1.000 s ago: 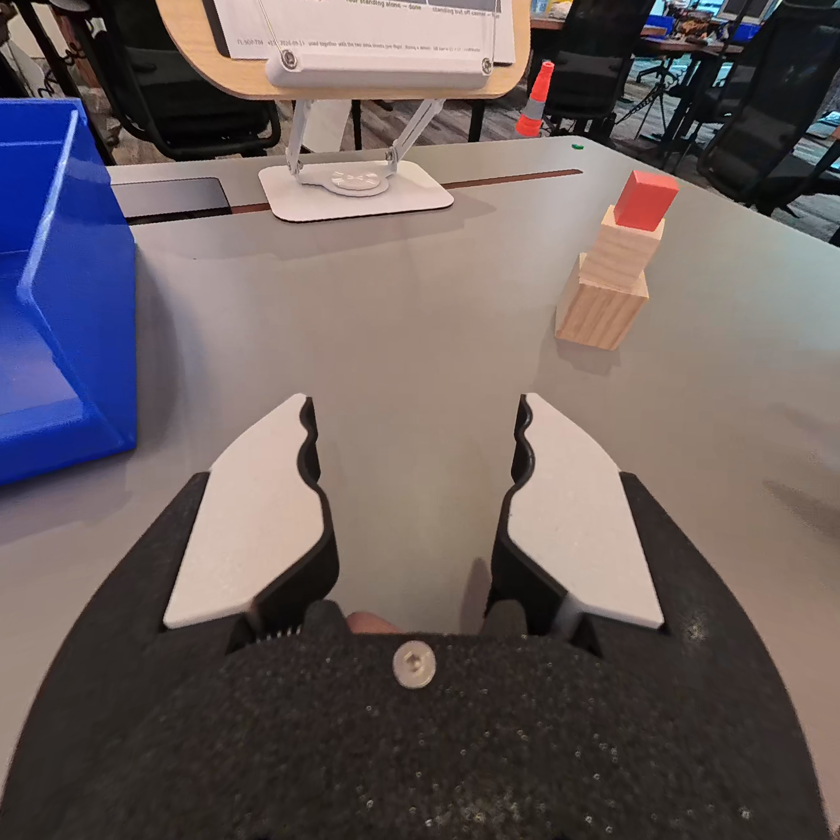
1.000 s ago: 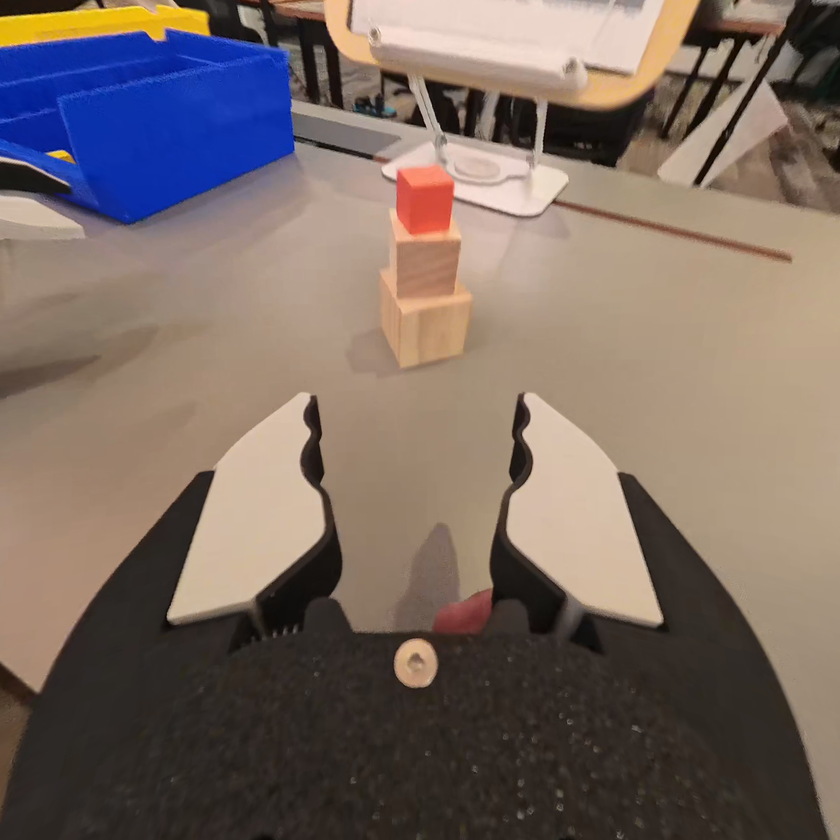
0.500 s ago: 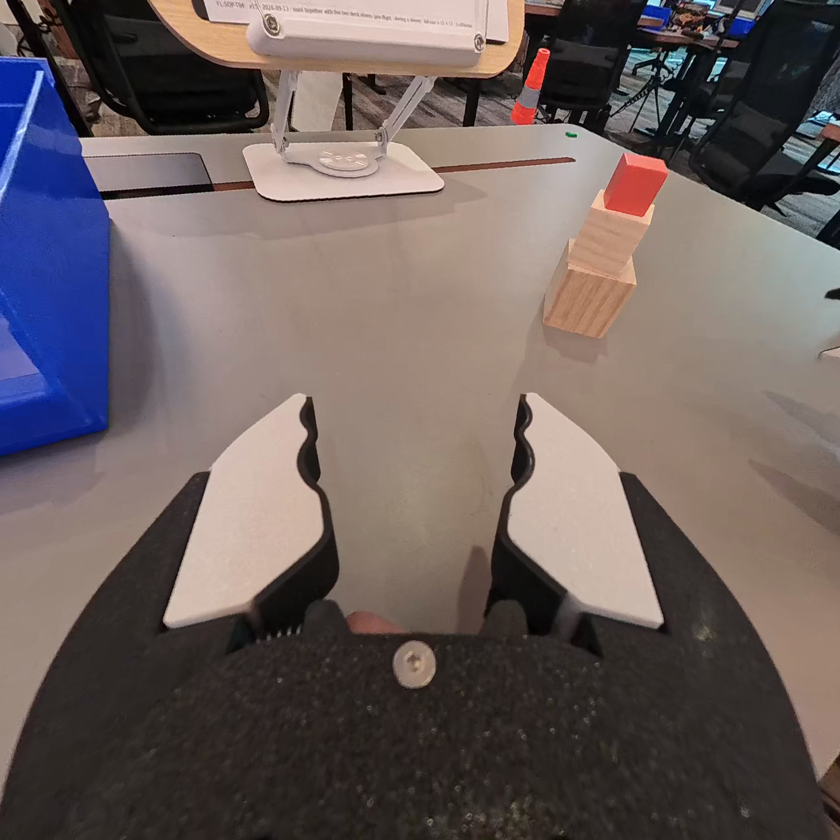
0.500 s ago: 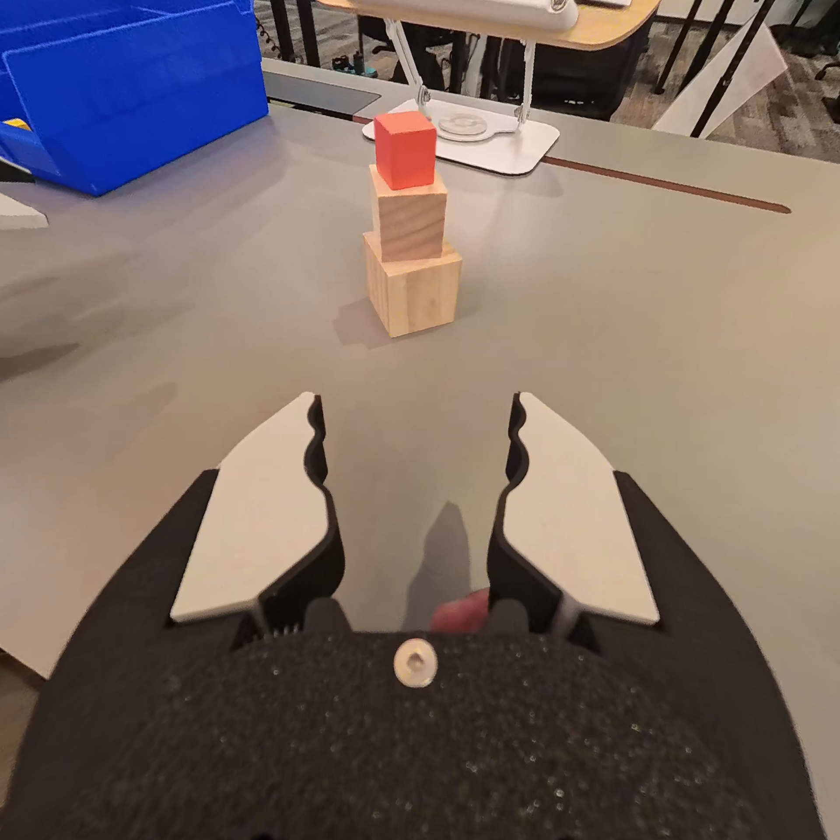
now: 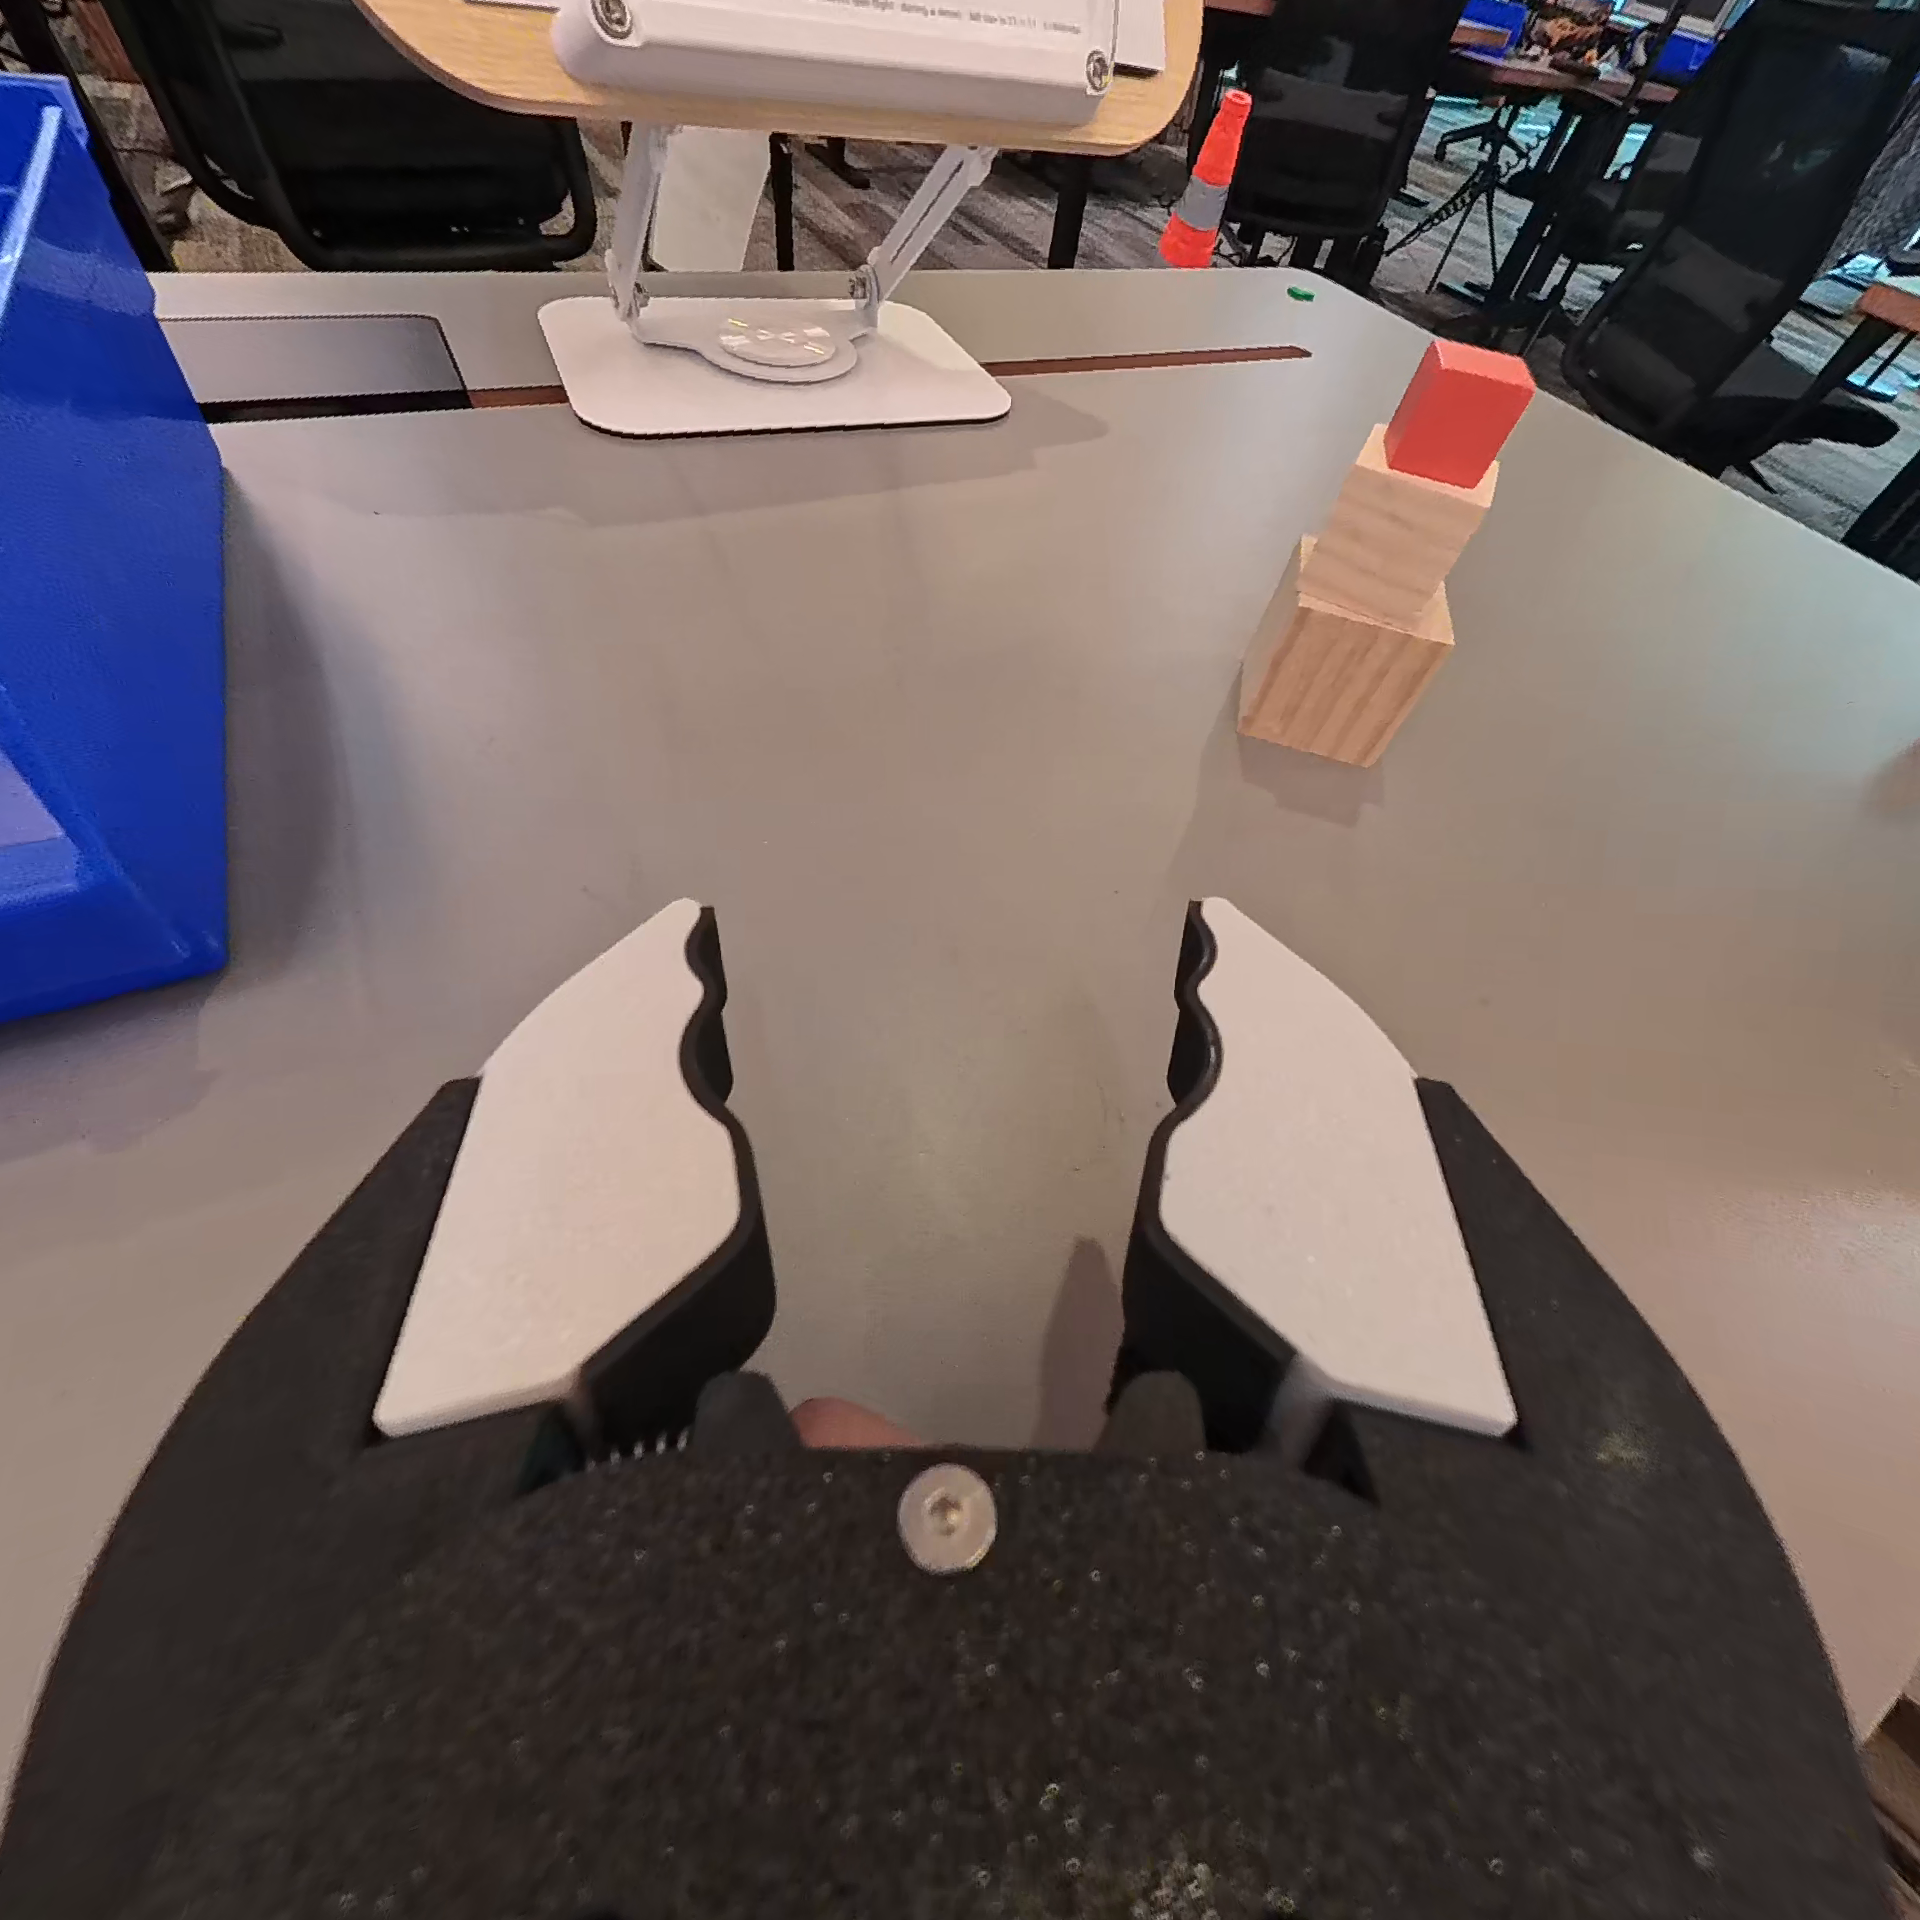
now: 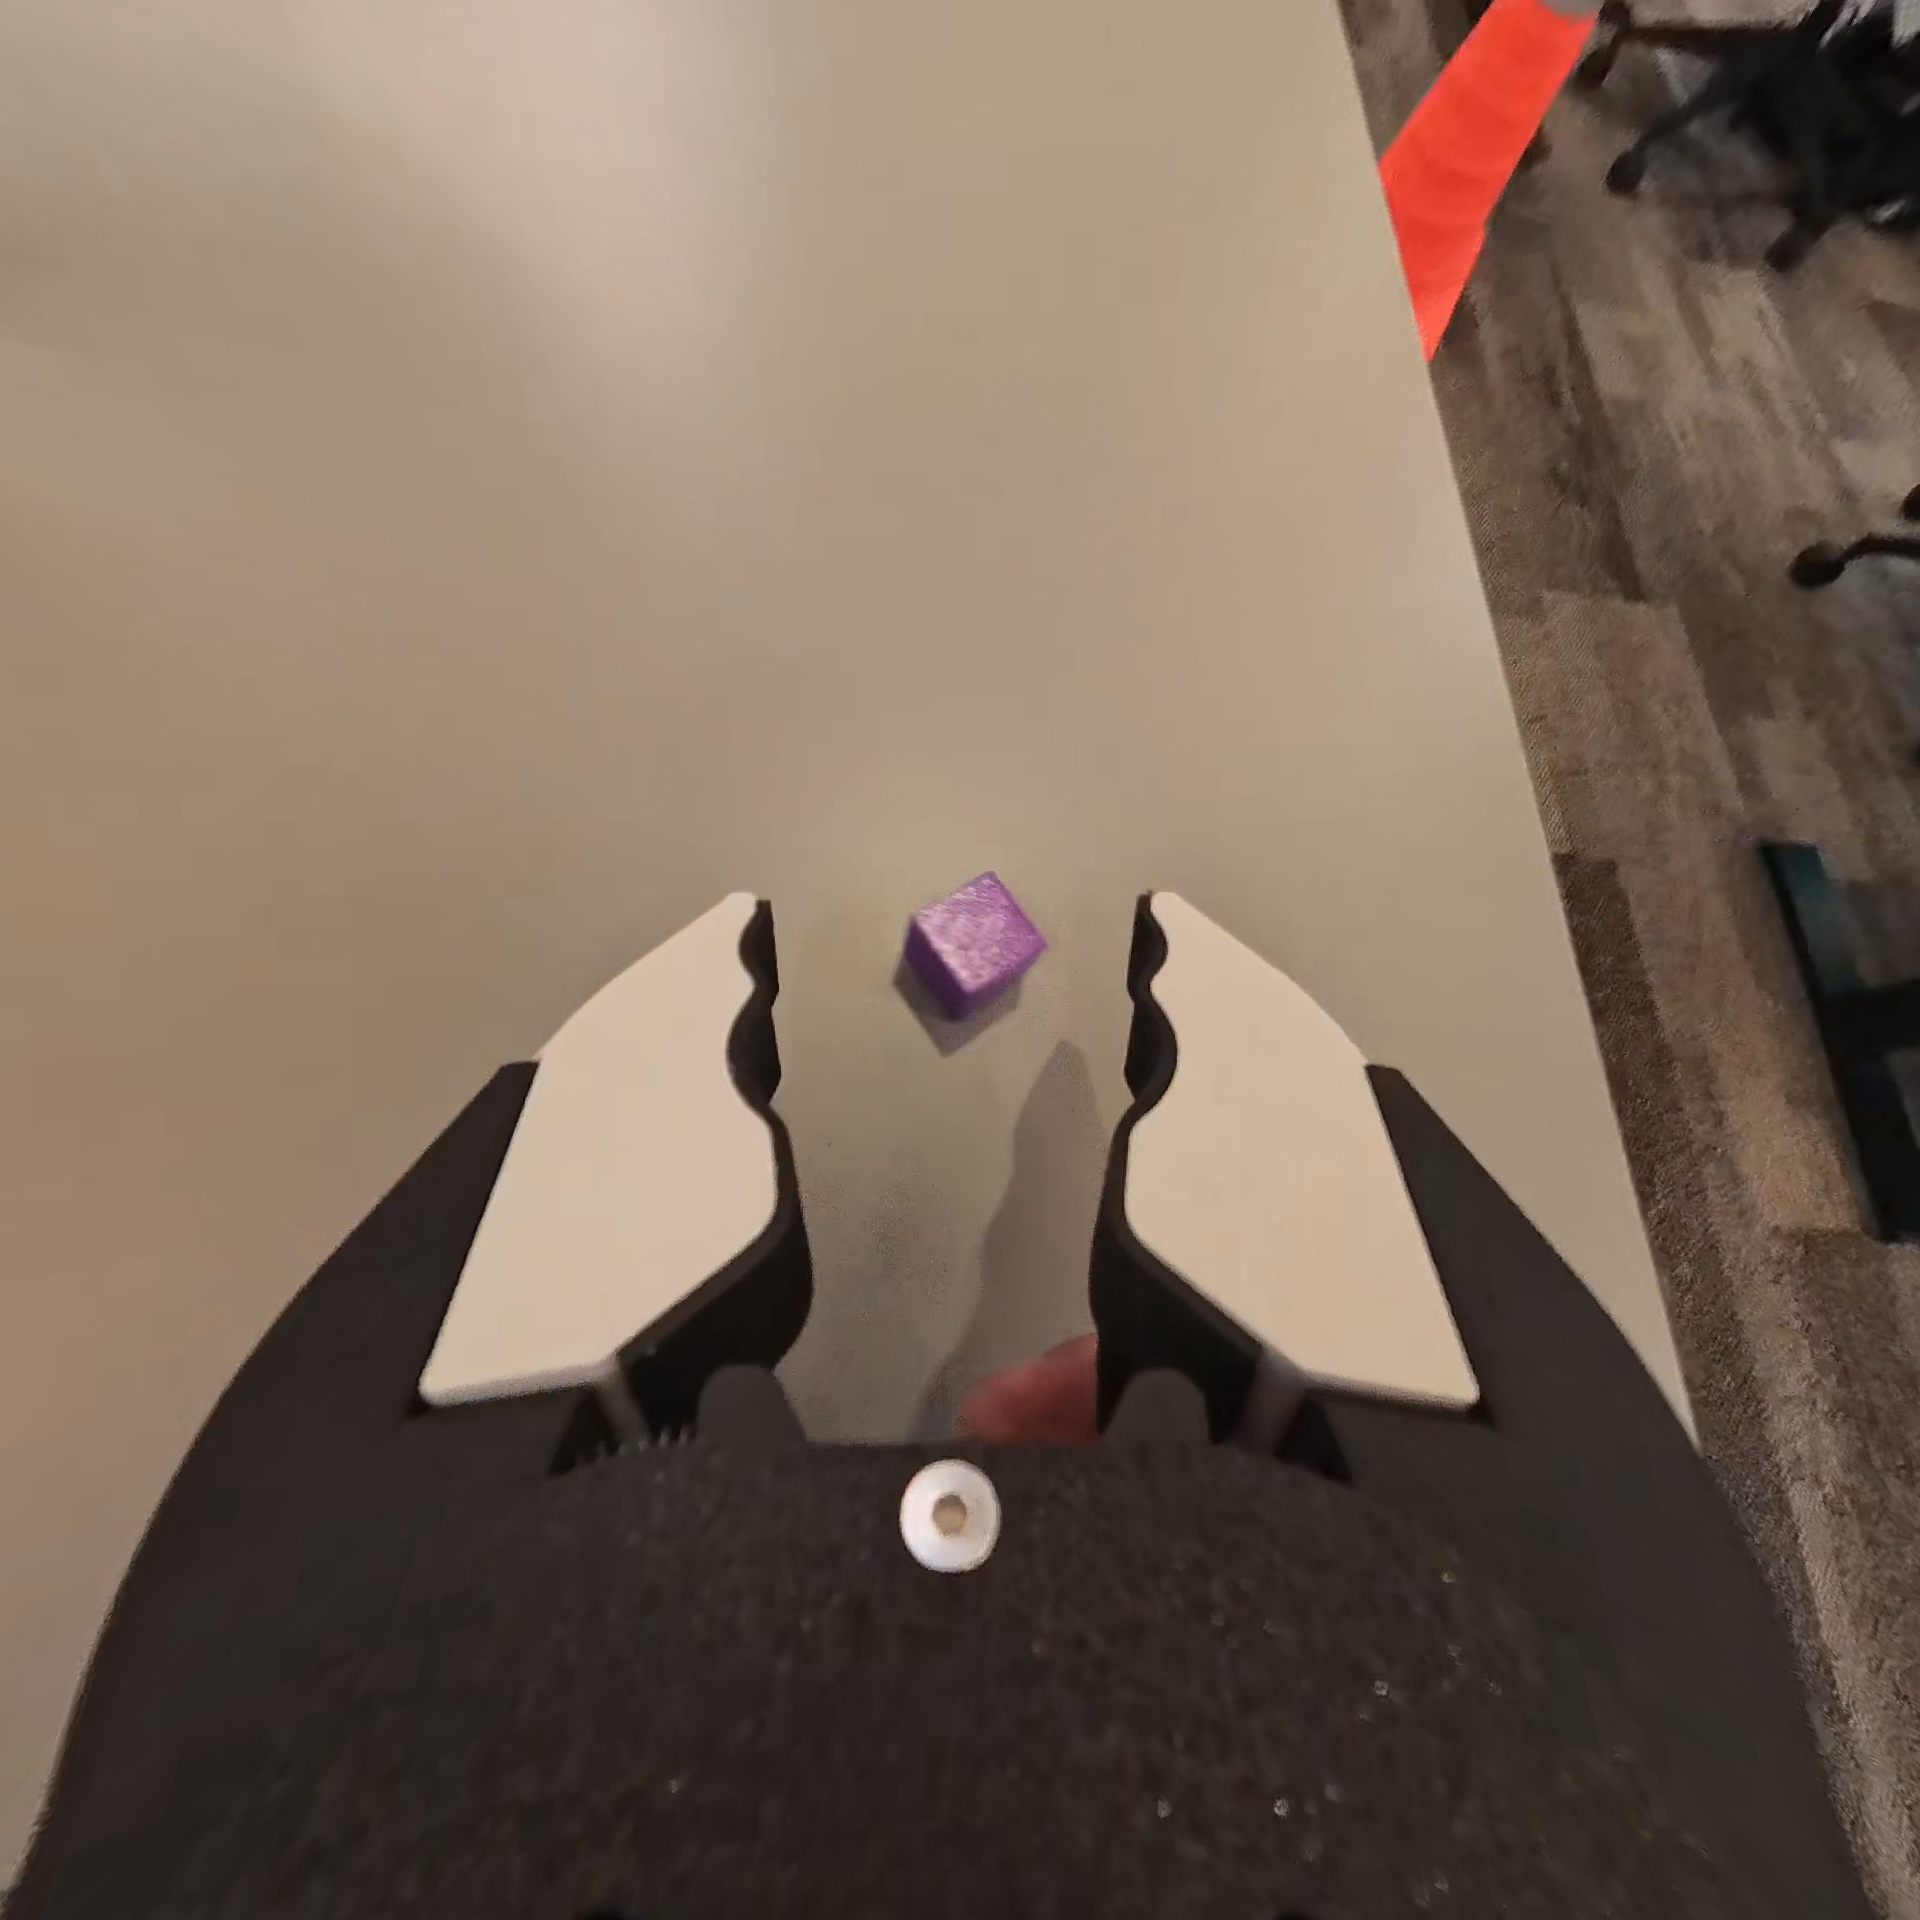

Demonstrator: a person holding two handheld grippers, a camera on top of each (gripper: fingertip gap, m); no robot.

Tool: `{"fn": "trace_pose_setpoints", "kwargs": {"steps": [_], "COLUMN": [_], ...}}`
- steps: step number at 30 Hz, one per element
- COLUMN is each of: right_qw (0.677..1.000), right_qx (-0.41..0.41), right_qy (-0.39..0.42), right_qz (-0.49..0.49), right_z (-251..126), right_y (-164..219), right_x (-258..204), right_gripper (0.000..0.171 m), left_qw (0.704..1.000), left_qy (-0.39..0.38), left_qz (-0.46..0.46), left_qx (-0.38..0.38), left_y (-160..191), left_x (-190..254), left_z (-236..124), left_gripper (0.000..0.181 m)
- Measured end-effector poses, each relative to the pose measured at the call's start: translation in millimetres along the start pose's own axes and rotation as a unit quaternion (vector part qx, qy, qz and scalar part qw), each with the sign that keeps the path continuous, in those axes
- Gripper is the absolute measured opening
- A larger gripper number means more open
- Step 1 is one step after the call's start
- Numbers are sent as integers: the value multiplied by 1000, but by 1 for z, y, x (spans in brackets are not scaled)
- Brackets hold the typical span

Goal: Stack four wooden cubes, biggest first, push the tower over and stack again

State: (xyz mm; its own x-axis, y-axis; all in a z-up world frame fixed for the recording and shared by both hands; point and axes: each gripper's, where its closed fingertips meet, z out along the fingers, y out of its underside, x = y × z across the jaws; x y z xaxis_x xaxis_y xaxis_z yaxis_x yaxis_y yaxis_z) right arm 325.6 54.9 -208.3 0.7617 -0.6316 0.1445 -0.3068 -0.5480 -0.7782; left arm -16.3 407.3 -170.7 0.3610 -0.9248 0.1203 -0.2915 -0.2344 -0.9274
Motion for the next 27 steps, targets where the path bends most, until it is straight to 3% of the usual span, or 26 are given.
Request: {"fn": "trace_pose_setpoints", "kwargs": {"steps": [13, 18, 20, 24, 27], "right_qw": [998, 997, 997, 999, 998], "right_qx": [-59, -65, -64, -42, 24], "right_qy": [-22, -32, -32, -33, -31], "right_qz": [7, 3, -1, -13, -43], "right_z": [18, 18, 17, 11, -6], "right_y": [18, 21, 20, 10, -13], "right_x": [6, 4, 5, 2, -6], "right_gripper": [55, 27, 26, 24, 24], "left_qw": [1000, 1000, 1000, 1000, 1000], "left_qy": [-2, -3, -2, -3, -3], "left_qz": [-3, -1, -2, 1, 1], "left_qx": [-4, -2, -2, -3, -1], "left_y": [1, 0, 0, 0, 0], "left_x": [-4, -4, -4, -3, -3], "left_z": [2, 1, 1, 1, 1], "left_gripper": [83, 82, 82, 82, 82]}}
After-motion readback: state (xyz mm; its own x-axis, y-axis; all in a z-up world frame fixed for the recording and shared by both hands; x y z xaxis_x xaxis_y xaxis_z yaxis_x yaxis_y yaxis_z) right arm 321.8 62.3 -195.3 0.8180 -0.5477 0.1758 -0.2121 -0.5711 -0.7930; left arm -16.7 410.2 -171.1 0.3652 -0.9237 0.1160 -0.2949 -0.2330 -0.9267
